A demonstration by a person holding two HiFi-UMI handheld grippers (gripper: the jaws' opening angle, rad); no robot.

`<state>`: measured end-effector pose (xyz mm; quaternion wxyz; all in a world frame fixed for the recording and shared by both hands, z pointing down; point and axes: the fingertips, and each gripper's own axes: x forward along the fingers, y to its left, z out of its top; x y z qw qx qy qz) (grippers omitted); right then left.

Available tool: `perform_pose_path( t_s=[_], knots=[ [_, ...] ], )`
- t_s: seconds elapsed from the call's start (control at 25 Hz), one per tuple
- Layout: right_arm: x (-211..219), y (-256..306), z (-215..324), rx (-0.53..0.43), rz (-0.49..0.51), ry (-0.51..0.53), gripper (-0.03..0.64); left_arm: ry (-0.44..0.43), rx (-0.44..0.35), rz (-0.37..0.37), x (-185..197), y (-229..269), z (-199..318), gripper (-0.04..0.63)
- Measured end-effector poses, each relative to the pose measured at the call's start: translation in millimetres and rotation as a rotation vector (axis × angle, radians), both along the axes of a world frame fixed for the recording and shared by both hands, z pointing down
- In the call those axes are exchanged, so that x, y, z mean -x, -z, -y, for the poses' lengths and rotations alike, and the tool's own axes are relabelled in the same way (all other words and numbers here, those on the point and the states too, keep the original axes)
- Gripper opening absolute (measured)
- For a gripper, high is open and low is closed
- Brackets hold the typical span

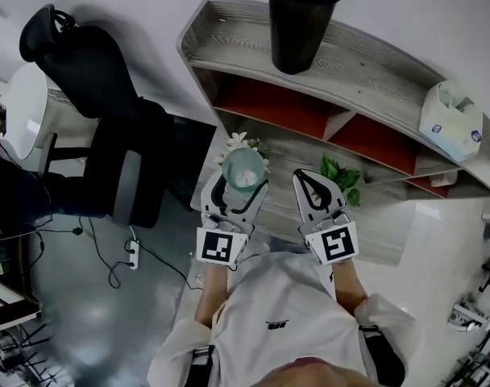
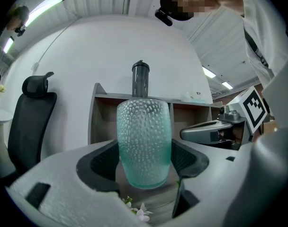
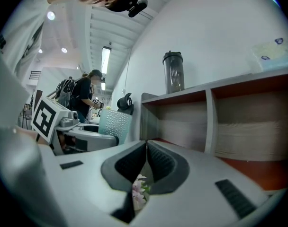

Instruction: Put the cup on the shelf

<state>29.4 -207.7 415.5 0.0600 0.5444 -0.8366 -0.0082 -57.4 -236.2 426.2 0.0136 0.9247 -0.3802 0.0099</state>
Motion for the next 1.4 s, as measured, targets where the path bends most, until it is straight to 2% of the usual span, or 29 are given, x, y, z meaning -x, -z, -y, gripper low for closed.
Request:
perform_pose_path(
  t_s=[0.64,1.4],
  knots=[
    [-18.0,-11.7,44.4,0.015,0.018,-0.017,0.031,-0.026,0.021,0.004,-30.5,-14.0,48.6,0.354],
    [-31.5,-20.2,76.3,0.028,0.037,-0.047,0.031,-0.057,0.006,0.015,-57.1,-22.5,96.2,0.354]
  ],
)
